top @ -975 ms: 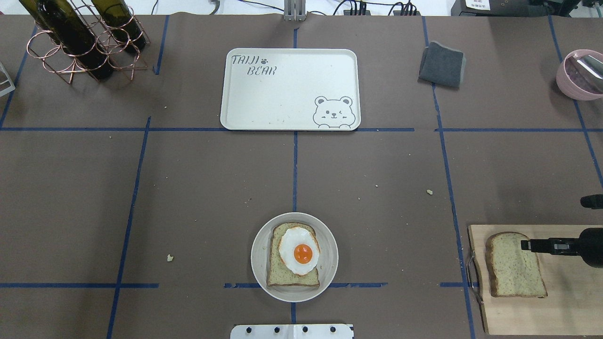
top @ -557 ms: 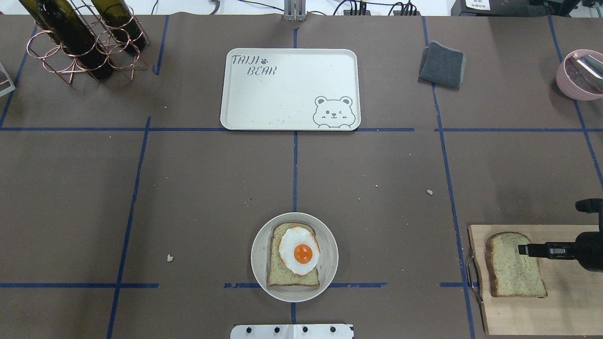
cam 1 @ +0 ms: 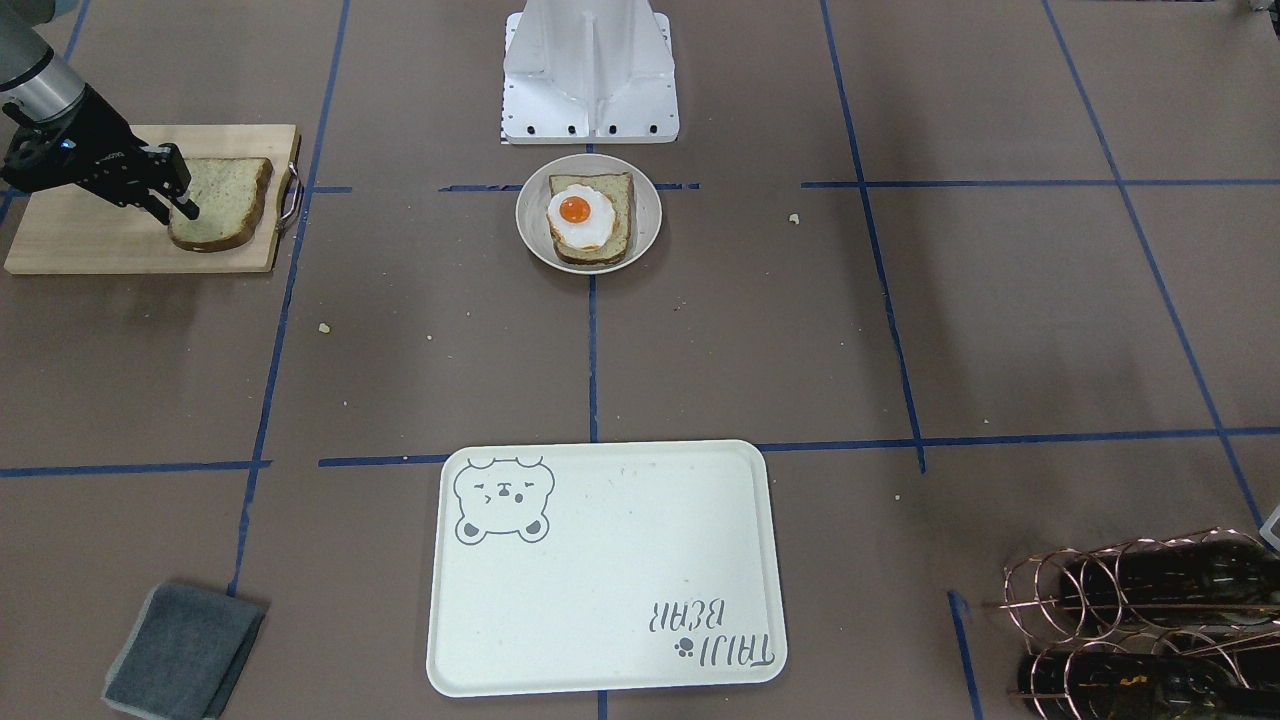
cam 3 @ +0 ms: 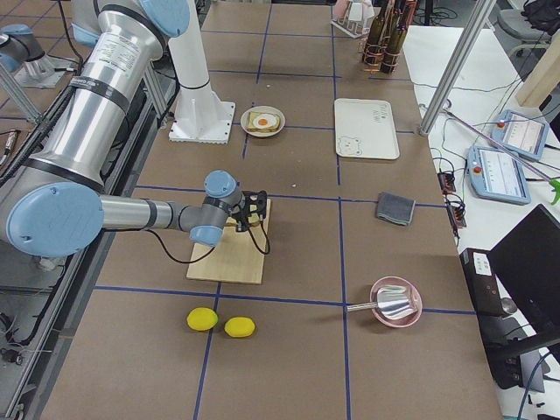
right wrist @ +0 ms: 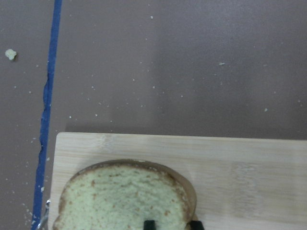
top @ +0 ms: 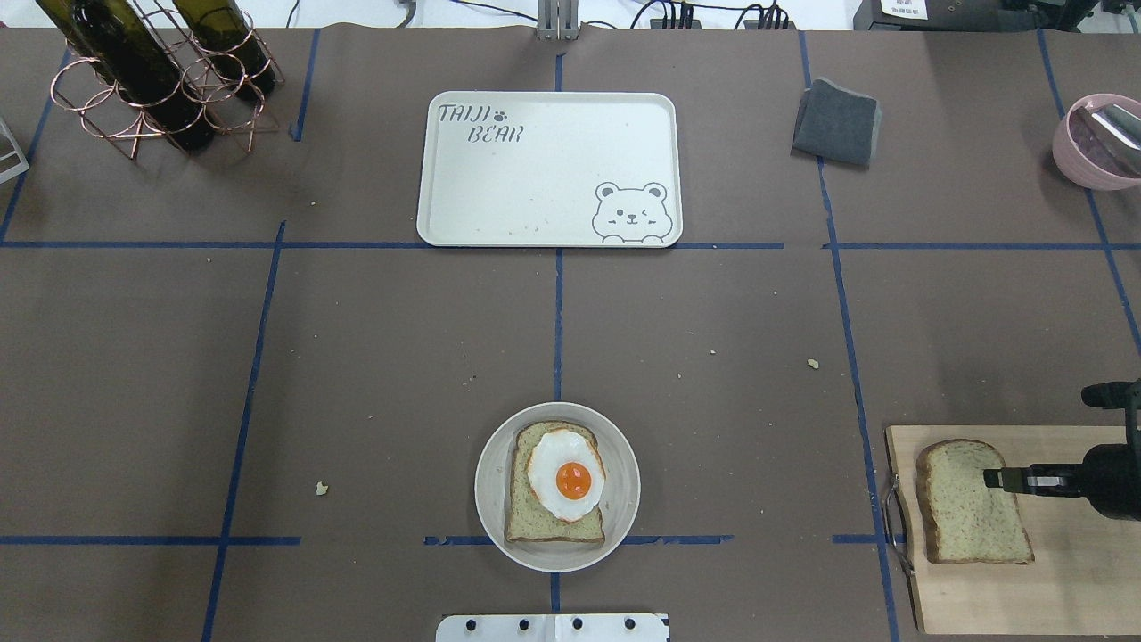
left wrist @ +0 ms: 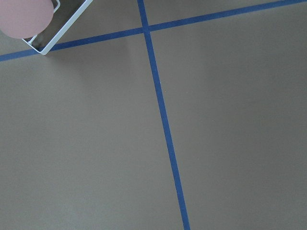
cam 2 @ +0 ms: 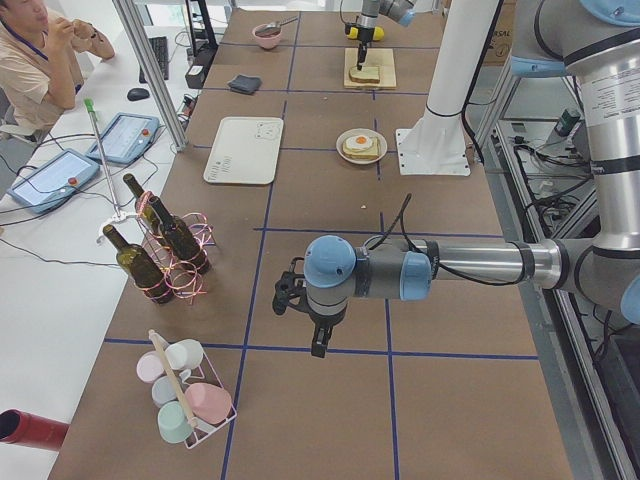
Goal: Make sandwich and place on tray
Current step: 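Lower the right gripper onto the bread slice on the wooden board and grasp it, then lift the bread slice with the right gripper and carry it over the egg toast, then lower the bread onto the egg and open the right gripper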
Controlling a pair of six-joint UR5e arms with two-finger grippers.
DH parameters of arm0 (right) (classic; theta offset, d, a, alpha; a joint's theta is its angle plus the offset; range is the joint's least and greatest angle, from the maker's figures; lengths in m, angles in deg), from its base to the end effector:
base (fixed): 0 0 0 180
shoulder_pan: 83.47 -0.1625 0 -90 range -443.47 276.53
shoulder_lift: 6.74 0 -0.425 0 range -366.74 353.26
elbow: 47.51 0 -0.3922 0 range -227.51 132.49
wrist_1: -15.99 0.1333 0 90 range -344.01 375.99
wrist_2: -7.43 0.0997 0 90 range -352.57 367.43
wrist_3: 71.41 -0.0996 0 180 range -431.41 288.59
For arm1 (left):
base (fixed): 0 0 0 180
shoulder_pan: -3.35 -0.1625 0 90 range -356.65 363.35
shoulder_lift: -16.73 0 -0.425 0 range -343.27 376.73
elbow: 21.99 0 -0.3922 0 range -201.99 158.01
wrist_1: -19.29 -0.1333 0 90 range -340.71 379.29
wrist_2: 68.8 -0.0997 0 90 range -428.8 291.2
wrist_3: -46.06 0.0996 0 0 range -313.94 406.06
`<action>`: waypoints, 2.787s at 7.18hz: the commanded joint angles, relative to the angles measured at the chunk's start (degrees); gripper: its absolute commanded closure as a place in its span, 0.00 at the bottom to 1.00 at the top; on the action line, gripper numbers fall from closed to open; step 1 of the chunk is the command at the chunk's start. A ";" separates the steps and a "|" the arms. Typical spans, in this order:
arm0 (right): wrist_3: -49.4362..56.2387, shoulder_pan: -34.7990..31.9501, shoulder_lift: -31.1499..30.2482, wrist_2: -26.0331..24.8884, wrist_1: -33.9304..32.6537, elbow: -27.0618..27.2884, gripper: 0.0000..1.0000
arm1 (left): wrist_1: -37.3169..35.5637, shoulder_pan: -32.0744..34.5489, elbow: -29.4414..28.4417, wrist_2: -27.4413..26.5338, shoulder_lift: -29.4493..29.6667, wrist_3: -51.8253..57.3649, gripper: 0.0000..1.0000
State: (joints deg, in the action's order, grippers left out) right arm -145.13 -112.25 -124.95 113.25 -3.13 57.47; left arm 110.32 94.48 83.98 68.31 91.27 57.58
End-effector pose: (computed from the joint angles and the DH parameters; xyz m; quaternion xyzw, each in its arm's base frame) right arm -0.2252 -0.2448 0.5938 0.0716 -0.4873 0.0285 0.8698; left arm -0.0678 -0.3791 0.6337 0.0563 0.3958 0.0883 0.9123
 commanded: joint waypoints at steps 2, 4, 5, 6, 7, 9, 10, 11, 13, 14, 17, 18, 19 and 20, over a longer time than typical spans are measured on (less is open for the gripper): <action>0.94 -0.04 -0.17 -0.01 0.05 1.00 1.00 | -0.07 0.10 0.03 0.00 0.00 0.08 0.00; 0.77 -0.13 -1.75 0.69 -0.04 7.83 1.00 | -0.07 0.10 0.12 0.00 0.00 -0.01 0.00; 0.08 -0.13 -1.23 0.96 -0.04 10.13 1.00 | -0.07 0.10 0.12 0.00 0.00 0.08 0.00; -0.11 0.05 -0.01 2.18 -0.12 12.15 1.00 | -0.07 0.10 0.12 0.00 0.00 -0.01 0.00; -2.20 0.22 3.92 3.23 -0.65 12.69 1.00 | -0.07 0.10 0.12 0.00 0.00 -0.01 0.00; -6.43 0.84 20.13 3.25 -11.56 12.35 1.00 | -0.07 0.10 0.29 0.00 0.00 -0.01 0.00; -7.39 1.97 30.57 2.98 -21.30 11.56 1.00 | -0.07 0.18 0.99 0.00 -0.18 -0.01 0.00; -7.58 3.72 38.07 2.29 -25.74 8.94 1.00 | -0.07 0.53 1.35 0.00 -0.27 -0.01 0.00; -7.67 8.11 45.25 -2.09 -27.19 3.05 1.00 | -0.07 0.71 1.35 -0.09 -0.35 -0.01 0.00; -7.67 9.26 47.01 -3.51 -27.37 1.46 1.00 | -0.07 0.71 1.26 0.00 -0.36 -0.01 0.00; -7.58 10.85 48.96 -5.63 -27.37 -1.72 1.00 | -0.07 0.80 1.35 -0.09 -0.53 -0.01 0.00; -7.67 11.64 48.79 -5.72 -27.37 -1.72 1.00 | -0.07 0.80 1.26 0.00 -0.44 -0.01 0.00; -7.67 12.00 48.35 -5.81 -27.46 -1.54 1.00 | -0.07 0.80 1.35 0.00 -0.44 -0.01 0.00; -7.67 12.00 48.43 -6.07 -27.46 -1.54 0.98 | -0.07 0.80 1.26 0.00 -0.53 -0.01 0.00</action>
State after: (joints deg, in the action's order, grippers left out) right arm -152.79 -100.49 -76.43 107.45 -30.56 55.90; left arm 110.26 95.28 85.29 68.30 90.80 57.57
